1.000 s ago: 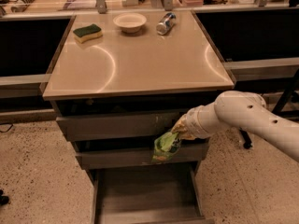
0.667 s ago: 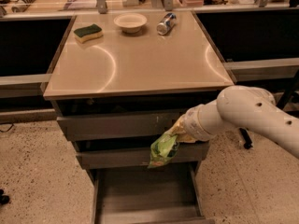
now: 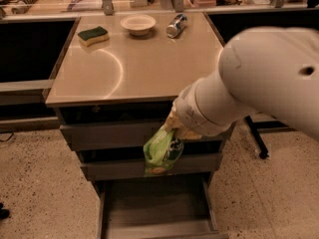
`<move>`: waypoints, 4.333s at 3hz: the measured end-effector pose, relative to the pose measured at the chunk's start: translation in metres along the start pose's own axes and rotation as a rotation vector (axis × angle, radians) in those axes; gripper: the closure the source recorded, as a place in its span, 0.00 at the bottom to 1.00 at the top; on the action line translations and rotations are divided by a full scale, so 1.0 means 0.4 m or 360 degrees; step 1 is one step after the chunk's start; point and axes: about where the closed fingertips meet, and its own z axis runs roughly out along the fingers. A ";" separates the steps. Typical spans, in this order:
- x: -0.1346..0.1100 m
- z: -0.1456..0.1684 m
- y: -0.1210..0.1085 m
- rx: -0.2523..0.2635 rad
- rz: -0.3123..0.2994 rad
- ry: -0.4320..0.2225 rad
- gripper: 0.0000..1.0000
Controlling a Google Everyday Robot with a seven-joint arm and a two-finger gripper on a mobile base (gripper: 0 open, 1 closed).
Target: Pick green rice chip bag from bottom drawer and place on counter
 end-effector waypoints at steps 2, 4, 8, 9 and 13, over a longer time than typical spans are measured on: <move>-0.022 -0.066 -0.048 -0.0035 -0.0071 0.0096 1.00; 0.115 -0.097 -0.099 -0.0031 0.0064 0.0148 1.00; 0.447 -0.140 -0.278 0.0233 0.0350 0.0259 1.00; 0.492 -0.076 -0.267 0.0279 0.0434 0.0229 1.00; 0.627 0.081 -0.280 0.0240 0.0541 0.0199 0.60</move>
Offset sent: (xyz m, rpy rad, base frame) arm -0.0114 0.0087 0.0306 -0.0540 -0.0539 0.0036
